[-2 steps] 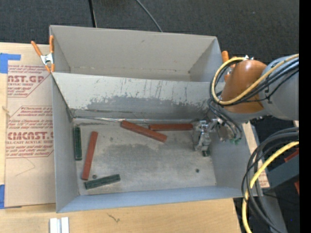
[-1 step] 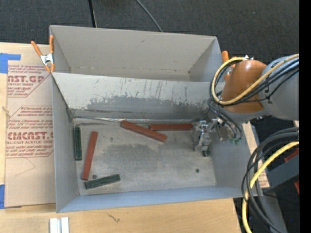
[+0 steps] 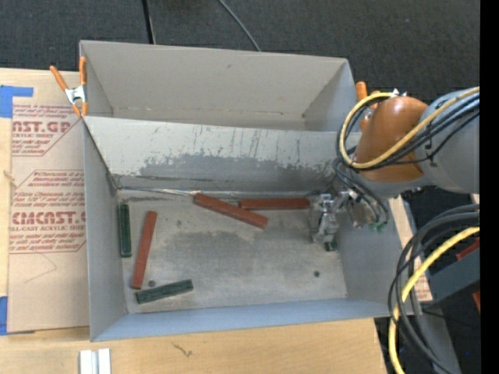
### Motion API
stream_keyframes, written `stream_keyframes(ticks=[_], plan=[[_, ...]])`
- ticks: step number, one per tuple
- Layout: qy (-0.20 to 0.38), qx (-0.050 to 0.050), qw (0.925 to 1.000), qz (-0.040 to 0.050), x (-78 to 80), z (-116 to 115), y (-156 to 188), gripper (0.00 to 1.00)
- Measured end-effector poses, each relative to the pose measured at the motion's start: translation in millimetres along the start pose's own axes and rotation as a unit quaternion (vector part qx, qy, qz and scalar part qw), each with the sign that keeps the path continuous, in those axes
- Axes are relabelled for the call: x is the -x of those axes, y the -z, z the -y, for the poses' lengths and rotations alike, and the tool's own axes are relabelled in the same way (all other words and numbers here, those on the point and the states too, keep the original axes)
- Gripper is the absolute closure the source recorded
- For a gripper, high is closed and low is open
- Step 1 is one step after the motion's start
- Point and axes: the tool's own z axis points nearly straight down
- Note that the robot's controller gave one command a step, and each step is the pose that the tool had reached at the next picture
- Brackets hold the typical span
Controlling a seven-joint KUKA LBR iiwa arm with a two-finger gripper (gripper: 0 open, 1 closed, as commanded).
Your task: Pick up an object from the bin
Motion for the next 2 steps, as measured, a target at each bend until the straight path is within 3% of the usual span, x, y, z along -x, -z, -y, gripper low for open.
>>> stream_keyframes(ticks=[1,2], plan=[[0.118,0.001,0.9930,-0.0007,6.0,-20.0,0.3,0.00],[0.118,0.001,0.9930,-0.0007,6.0,-20.0,0.3,0.00]])
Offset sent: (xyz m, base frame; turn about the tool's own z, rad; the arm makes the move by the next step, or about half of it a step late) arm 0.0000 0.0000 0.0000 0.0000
